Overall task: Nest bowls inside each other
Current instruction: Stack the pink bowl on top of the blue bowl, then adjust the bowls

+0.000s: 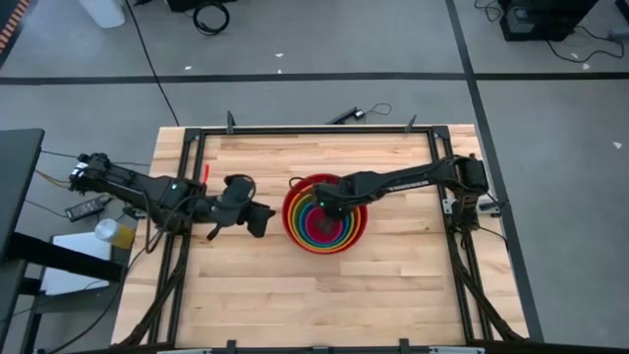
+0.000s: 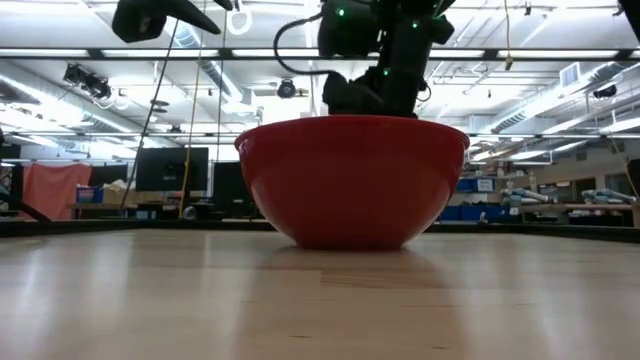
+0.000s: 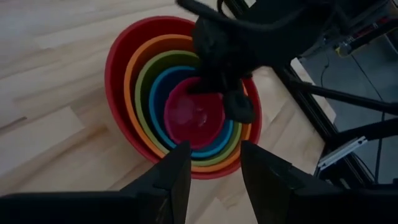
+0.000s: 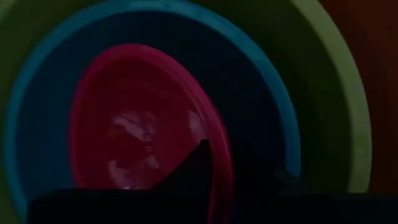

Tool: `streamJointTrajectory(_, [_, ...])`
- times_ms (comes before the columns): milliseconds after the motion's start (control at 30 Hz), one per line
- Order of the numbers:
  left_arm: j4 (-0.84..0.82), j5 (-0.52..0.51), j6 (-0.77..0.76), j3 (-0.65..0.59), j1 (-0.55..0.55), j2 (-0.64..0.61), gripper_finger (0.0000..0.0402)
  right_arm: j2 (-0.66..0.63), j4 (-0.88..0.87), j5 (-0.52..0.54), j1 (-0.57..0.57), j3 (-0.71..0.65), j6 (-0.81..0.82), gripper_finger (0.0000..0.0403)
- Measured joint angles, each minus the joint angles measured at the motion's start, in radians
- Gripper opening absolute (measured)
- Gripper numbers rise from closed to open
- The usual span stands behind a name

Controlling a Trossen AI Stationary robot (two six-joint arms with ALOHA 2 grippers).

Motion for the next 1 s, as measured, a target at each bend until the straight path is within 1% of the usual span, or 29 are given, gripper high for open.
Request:
streamJointTrajectory(133, [-0.007,-0.008,-0.007,0.0,-0.012,0.0,0.0142,-0.025,-0.006,0.001,0.0,0.0,-0.001,0.0098])
streamJointTrajectory(267, [-0.049,-0.024,0.011,0.0,-0.013,0.0,0.0142,-0.089,-0.011,0.011,-0.002,0.0,-0.001,0.0123])
streamJointTrajectory(400, [-0.125,-0.002,0.012,0.0,0.01,0.0,0.0142,-0.176,-0.037,0.033,-0.001,0.0,-0.001,0.0136])
streamJointTrajectory(467, [-0.144,0.005,0.012,0.0,0.026,0.0,0.0142,-0.219,-0.085,0.033,-0.009,0.001,-0.006,0.0138])
streamJointTrajectory(533, [-0.145,0.006,0.027,0.0,0.046,0.0,0.0142,-0.253,-0.153,0.065,-0.027,0.002,-0.016,0.0138])
streamJointTrajectory(667, [-0.143,0.009,0.108,0.0,0.109,0.008,0.0142,-0.289,-0.301,0.22,-0.086,0.002,-0.045,0.0137])
streamJointTrajectory(733, [-0.142,0.017,0.159,0.0,0.152,0.02,0.0142,-0.292,-0.36,0.267,-0.13,0.002,-0.061,0.0137])
streamJointTrajectory(833, [-0.086,0.067,0.242,0.0,0.215,0.05,0.0142,-0.278,-0.393,0.274,-0.202,0.001,-0.08,0.0137])
streamJointTrajectory(1000, [-0.02,0.106,0.424,0.0,0.306,0.149,0.0141,-0.257,-0.319,0.262,-0.276,-0.044,-0.116,0.0135])
